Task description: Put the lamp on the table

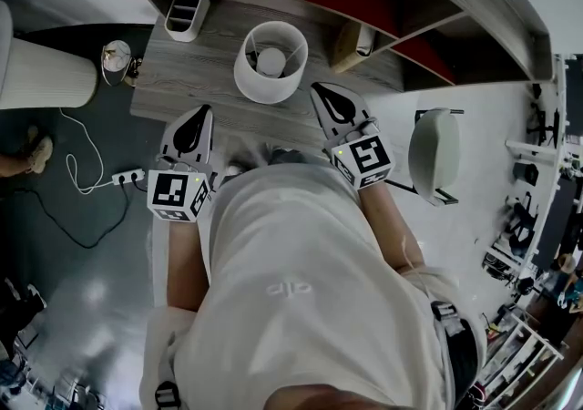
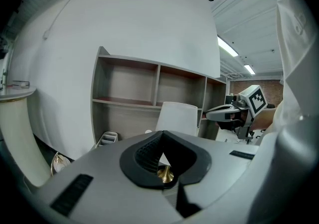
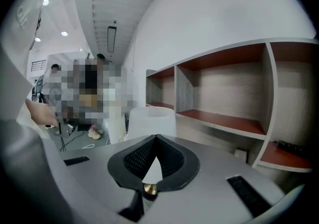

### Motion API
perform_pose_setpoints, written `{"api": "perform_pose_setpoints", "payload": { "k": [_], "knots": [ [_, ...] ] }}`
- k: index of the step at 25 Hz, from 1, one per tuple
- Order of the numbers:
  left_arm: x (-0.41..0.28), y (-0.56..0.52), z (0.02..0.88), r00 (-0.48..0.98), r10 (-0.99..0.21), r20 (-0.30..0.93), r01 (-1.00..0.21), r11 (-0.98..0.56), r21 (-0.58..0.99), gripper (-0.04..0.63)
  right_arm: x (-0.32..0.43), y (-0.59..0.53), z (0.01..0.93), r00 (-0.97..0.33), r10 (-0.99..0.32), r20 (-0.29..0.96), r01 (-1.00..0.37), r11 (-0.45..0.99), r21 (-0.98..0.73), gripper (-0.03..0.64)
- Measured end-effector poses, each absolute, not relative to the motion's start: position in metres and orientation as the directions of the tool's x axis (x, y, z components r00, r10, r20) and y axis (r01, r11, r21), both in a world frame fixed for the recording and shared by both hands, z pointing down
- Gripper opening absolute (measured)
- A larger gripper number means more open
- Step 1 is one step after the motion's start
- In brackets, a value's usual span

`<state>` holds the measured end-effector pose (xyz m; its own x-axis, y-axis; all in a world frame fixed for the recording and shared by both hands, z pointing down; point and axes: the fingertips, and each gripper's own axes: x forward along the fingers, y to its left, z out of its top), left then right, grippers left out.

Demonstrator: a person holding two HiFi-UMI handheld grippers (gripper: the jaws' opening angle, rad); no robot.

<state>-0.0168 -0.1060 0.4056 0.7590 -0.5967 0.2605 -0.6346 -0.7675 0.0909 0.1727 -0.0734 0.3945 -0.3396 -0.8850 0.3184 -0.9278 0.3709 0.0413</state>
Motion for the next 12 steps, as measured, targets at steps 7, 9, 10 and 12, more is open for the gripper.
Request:
{"api": "perform_pose_setpoints", "payload": {
  "k": [7, 9, 10, 12],
  "knots": [
    [-0.0157, -0.1044, 0.4067, 0.765, -0.588, 0.261, -0.628, -0.771, 0.105, 0.015, 0.1747, -0.0725, 0.3982, -0.333, -0.886, 0.322, -0.932, 0.360, 0.029, 0.028],
    [-0.0149, -0.1046, 0.4083, 0.767, -0.585, 0.264, -0.626, -0.773, 0.105, 0.015, 0.1762, -0.0732, 0.4004, -0.328, -0.887, 0.324, -0.934, 0.355, 0.027, 0.028],
    [-0.0147, -0.1047, 0.4092, 0.767, -0.584, 0.265, -0.625, -0.773, 0.105, 0.015, 0.1768, -0.0734, 0.4017, -0.326, -0.887, 0.326, -0.935, 0.353, 0.026, 0.028],
    [-0.0148, -0.1044, 0.4102, 0.768, -0.582, 0.268, -0.624, -0.774, 0.108, 0.015, 0.1774, -0.0731, 0.4036, -0.324, -0.887, 0.331, -0.936, 0.350, 0.023, 0.028]
  ]
}}
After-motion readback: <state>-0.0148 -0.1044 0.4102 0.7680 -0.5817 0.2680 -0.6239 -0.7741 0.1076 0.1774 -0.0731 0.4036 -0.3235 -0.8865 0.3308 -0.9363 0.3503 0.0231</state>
